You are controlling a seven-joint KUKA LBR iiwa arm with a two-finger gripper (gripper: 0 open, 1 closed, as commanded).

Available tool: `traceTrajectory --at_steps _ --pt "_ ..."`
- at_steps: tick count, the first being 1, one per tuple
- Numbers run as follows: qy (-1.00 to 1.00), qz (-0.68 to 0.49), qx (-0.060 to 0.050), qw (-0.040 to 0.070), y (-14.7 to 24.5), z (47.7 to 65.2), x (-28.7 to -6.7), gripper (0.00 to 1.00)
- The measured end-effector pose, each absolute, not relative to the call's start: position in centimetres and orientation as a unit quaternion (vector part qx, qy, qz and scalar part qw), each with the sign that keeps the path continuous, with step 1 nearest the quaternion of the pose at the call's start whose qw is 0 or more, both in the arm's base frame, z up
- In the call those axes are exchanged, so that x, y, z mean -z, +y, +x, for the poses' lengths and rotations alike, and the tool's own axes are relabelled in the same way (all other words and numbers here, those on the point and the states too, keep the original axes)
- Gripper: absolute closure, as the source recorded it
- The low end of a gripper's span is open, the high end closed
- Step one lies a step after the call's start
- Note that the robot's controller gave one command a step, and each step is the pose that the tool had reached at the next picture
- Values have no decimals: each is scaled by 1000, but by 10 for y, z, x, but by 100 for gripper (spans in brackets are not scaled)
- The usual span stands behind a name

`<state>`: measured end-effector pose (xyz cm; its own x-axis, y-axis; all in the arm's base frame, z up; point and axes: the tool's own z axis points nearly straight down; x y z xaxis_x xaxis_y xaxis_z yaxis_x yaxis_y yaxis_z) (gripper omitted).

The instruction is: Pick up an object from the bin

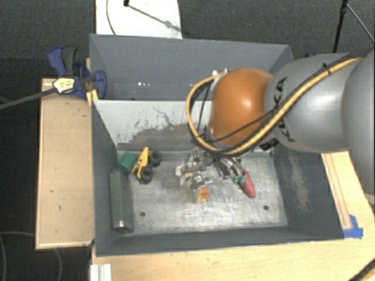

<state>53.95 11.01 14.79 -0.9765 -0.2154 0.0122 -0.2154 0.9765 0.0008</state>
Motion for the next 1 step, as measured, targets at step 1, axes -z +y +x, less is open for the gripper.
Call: traceTrajectory --at_steps 1 --pt "-994 107 0 -1 104 499 -280 100"
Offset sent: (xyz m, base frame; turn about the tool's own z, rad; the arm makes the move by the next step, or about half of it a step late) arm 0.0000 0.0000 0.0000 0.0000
